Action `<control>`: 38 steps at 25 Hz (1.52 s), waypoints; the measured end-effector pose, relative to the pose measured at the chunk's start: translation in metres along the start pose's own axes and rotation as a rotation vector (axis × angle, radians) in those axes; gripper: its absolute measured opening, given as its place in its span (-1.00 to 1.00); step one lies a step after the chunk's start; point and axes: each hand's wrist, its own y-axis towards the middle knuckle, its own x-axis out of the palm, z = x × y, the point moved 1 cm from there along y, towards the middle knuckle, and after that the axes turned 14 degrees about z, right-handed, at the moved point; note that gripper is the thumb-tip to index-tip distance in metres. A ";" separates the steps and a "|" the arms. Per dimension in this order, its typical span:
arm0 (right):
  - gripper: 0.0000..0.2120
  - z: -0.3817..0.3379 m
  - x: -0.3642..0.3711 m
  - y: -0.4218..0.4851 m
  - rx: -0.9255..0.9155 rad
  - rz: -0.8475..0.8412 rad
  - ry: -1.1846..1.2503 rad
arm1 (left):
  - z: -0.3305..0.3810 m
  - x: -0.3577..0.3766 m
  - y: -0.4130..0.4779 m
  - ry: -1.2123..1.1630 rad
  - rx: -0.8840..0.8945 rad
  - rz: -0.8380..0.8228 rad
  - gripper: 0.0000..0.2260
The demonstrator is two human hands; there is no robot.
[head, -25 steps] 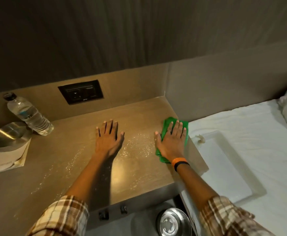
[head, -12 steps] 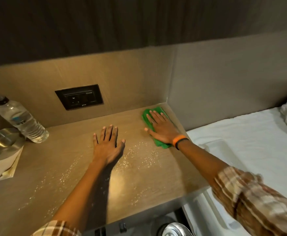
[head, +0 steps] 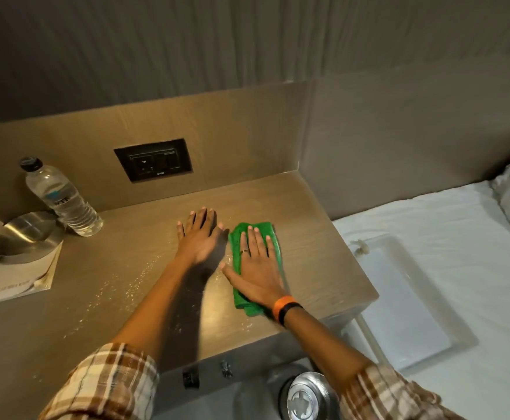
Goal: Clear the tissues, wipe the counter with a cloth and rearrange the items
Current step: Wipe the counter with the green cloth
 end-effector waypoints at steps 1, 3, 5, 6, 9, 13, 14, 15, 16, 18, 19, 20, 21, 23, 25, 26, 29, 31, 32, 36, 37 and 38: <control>-0.19 0.003 -0.006 0.004 0.041 0.023 0.151 | 0.008 -0.004 -0.009 -0.046 0.038 0.096 -0.48; -0.36 0.025 -0.020 -0.002 0.182 0.182 0.451 | 0.037 0.002 -0.042 -0.131 0.210 0.237 -0.51; -0.47 0.062 -0.027 -0.013 0.262 0.315 0.343 | 0.072 0.027 -0.073 -0.056 0.418 0.123 -0.42; -0.48 0.077 -0.027 -0.018 0.263 0.302 0.192 | 0.084 0.039 -0.081 0.021 0.456 0.049 -0.38; -0.45 0.094 -0.016 -0.020 0.188 0.229 -0.097 | 0.097 0.052 -0.045 0.093 0.409 0.019 -0.37; -0.27 0.091 -0.009 -0.020 0.149 0.244 -0.164 | 0.062 0.040 0.033 0.128 0.253 0.058 -0.38; -0.23 0.092 -0.007 -0.019 0.146 0.245 -0.176 | 0.042 0.035 0.047 0.151 0.170 0.082 -0.37; -0.20 0.093 -0.006 -0.018 0.146 0.239 -0.189 | 0.021 0.030 0.056 0.174 0.090 0.105 -0.37; -0.18 0.093 -0.005 -0.017 0.151 0.228 -0.205 | 0.003 0.025 0.058 0.193 0.010 0.127 -0.36; -0.15 0.091 -0.005 -0.018 0.140 0.210 -0.224 | -0.018 0.020 0.048 0.222 -0.130 0.168 -0.35; -0.14 0.089 -0.005 -0.018 0.135 0.200 -0.227 | -0.017 0.020 0.037 0.239 -0.166 0.174 -0.34; -0.14 0.087 -0.006 -0.018 0.132 0.195 -0.224 | -0.010 0.023 0.024 0.252 -0.172 0.165 -0.34; -0.15 0.087 -0.007 -0.017 0.131 0.192 -0.220 | 0.002 0.026 0.007 0.261 -0.156 0.155 -0.34; -0.18 0.086 -0.008 -0.016 0.141 0.183 -0.204 | 0.033 0.034 -0.036 0.246 -0.110 0.154 -0.35; -0.21 0.085 -0.010 -0.017 0.146 0.172 -0.193 | 0.064 0.039 -0.082 0.174 -0.038 0.133 -0.35; -0.20 0.085 -0.010 -0.018 0.145 0.181 -0.187 | 0.076 0.040 -0.105 0.143 0.033 0.117 -0.35; -0.17 0.091 -0.010 -0.018 0.133 0.201 -0.179 | 0.073 0.034 -0.162 0.096 0.280 0.073 -0.36; -0.16 0.091 -0.011 -0.020 0.124 0.189 -0.181 | 0.039 0.020 -0.178 0.116 0.354 0.054 -0.37; -0.16 0.090 -0.012 -0.021 0.119 0.177 -0.181 | 0.019 0.012 -0.182 0.131 0.337 0.056 -0.37; -0.24 0.079 -0.025 -0.028 0.127 0.150 -0.207 | -0.039 -0.017 -0.172 0.187 0.154 0.071 -0.35; -0.28 0.069 -0.026 -0.034 0.133 0.163 -0.187 | -0.043 -0.018 -0.170 0.185 0.143 0.060 -0.35; -0.34 0.050 -0.025 -0.041 0.120 0.204 -0.136 | -0.043 -0.020 -0.167 0.171 0.149 0.048 -0.35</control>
